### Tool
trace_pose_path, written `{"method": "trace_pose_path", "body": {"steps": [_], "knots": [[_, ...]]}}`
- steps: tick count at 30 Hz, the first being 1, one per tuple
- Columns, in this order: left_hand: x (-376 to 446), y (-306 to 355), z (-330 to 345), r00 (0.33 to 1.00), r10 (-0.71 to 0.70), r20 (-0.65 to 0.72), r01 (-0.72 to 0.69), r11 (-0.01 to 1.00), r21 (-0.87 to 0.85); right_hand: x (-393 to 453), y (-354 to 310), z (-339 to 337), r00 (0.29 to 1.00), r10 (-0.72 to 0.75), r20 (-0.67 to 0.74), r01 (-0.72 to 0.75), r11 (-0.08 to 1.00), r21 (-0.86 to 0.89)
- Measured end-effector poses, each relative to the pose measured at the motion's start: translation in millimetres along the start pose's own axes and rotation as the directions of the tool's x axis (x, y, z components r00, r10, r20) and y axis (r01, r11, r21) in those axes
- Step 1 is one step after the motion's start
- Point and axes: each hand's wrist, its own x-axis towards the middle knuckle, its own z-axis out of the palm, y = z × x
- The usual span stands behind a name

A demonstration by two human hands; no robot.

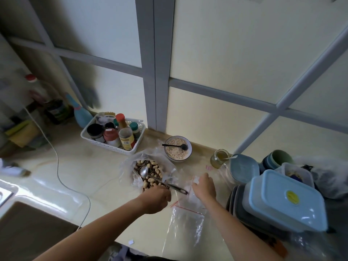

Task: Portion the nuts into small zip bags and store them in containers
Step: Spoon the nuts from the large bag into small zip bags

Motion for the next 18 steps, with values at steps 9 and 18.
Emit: {"method": "trace_pose_path", "body": {"steps": [9,18], "knots": [[-18.3,-28.4,11.2,0.983,-0.123,0.133,0.128,0.991,-0.035,-19.9,38.8,38.5,0.998,0.004,0.066,0.013,0.967,-0.254],[-20.0,-26.9,5.6,0.993,-0.118,-0.010,0.107,0.930,-0.352,-37.5,-8.1,7.1,0.916,-0.173,-0.362,0.228,0.967,0.113]]}}
